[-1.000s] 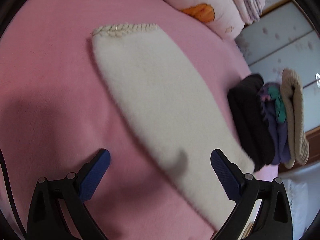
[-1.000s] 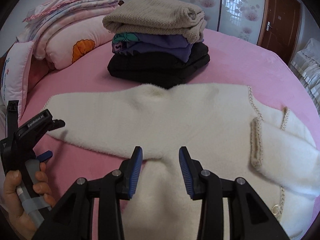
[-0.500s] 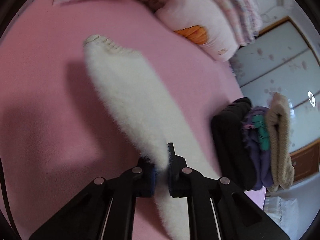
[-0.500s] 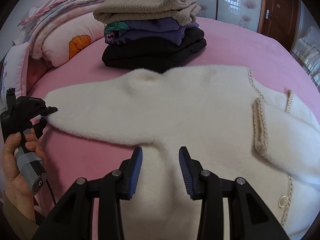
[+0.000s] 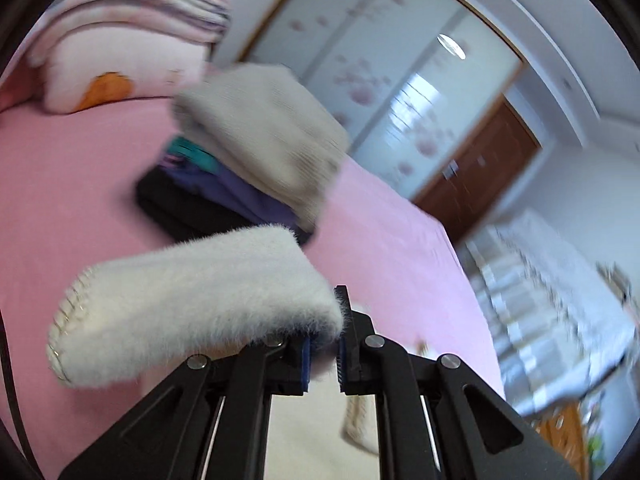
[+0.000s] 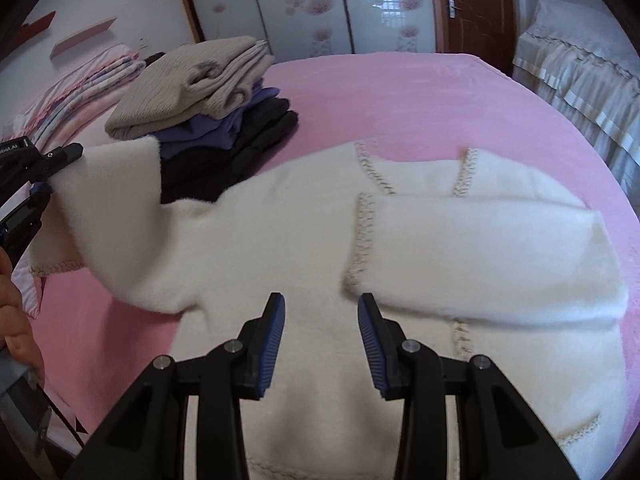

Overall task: Fold large clothes
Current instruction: 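Fold the sleeve across the body with the left gripper and release, then grasp the cuff of the folded sleeve with the right gripper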

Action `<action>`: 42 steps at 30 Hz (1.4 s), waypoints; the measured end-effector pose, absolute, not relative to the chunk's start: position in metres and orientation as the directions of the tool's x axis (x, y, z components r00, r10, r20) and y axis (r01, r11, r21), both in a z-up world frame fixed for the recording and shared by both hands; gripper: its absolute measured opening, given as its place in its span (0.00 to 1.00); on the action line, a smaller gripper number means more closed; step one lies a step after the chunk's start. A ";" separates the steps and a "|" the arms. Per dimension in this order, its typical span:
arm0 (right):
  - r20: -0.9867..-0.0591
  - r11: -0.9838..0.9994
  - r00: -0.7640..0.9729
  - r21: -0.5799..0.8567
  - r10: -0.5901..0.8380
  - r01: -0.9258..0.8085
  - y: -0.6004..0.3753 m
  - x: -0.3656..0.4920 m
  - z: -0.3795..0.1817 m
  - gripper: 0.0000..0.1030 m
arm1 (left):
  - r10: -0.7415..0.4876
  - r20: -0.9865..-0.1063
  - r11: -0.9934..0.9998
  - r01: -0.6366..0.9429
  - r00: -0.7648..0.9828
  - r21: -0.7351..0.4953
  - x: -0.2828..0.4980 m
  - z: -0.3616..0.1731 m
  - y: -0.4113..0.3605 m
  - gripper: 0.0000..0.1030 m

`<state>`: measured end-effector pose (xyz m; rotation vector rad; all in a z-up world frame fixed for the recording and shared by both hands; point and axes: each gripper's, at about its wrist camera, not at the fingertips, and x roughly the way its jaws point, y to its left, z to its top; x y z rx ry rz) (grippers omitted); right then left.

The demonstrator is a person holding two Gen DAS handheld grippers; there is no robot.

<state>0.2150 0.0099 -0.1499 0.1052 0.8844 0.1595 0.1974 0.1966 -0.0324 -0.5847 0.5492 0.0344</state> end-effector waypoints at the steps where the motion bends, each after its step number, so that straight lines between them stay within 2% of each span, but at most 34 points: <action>1: -0.758 0.984 0.629 0.160 0.170 -0.073 -0.003 0.212 -0.148 0.37 | -0.147 -0.517 0.854 -0.156 0.843 -0.497 0.206 -0.037 0.177 0.07; 7: -0.763 0.986 0.642 0.156 0.079 0.064 -0.080 0.193 -0.150 0.37 | -0.301 -0.653 0.899 -0.022 0.695 -0.438 0.238 -0.096 0.077 0.08; 8: -0.767 0.984 0.638 0.156 0.069 0.081 -0.089 0.191 -0.151 0.37 | -0.310 -0.698 0.908 -0.017 0.646 -0.419 0.244 -0.112 0.061 0.11; 11: -0.778 0.979 0.627 0.158 0.044 0.129 -0.118 0.183 -0.157 0.37 | -0.308 -0.779 0.929 -0.004 0.546 -0.370 0.235 -0.149 0.027 0.30; 15: -0.786 0.971 0.617 0.169 0.028 0.171 -0.141 0.175 -0.162 0.37 | -0.280 -0.799 0.948 0.024 0.533 -0.317 0.214 -0.159 0.009 0.51; 18: -0.786 0.969 0.617 0.174 0.030 0.174 -0.148 0.172 -0.163 0.37 | -0.334 -0.801 0.930 0.036 0.497 -0.365 0.196 -0.156 0.014 0.59; 22: -0.776 0.971 0.629 0.183 0.047 0.153 -0.151 0.167 -0.160 0.37 | -0.433 -0.779 0.886 0.053 0.453 -0.462 0.171 -0.142 0.023 0.60; 25: -0.761 0.974 0.645 0.193 0.071 0.120 -0.144 0.164 -0.155 0.37 | -0.452 -0.757 0.875 0.068 0.471 -0.480 0.144 -0.122 0.040 0.61; 28: -0.751 0.979 0.651 0.193 0.108 0.060 -0.126 0.163 -0.149 0.37 | -0.410 -0.747 0.887 0.040 0.523 -0.459 0.120 -0.103 0.068 0.68; 32: -0.744 0.987 0.651 0.150 0.150 -0.055 -0.088 0.161 -0.142 0.37 | -0.303 -0.754 0.915 -0.042 0.582 -0.401 0.097 -0.090 0.112 0.69; 38: -0.742 0.967 0.654 -0.033 0.147 -0.254 -0.012 0.156 -0.140 0.37 | -0.219 -0.783 0.916 -0.154 0.582 -0.370 0.079 -0.102 0.163 0.69; 42: -0.718 0.923 0.687 -0.181 0.112 -0.340 0.035 0.150 -0.151 0.47 | -0.223 -0.791 0.898 -0.195 0.570 -0.394 0.074 -0.120 0.183 0.69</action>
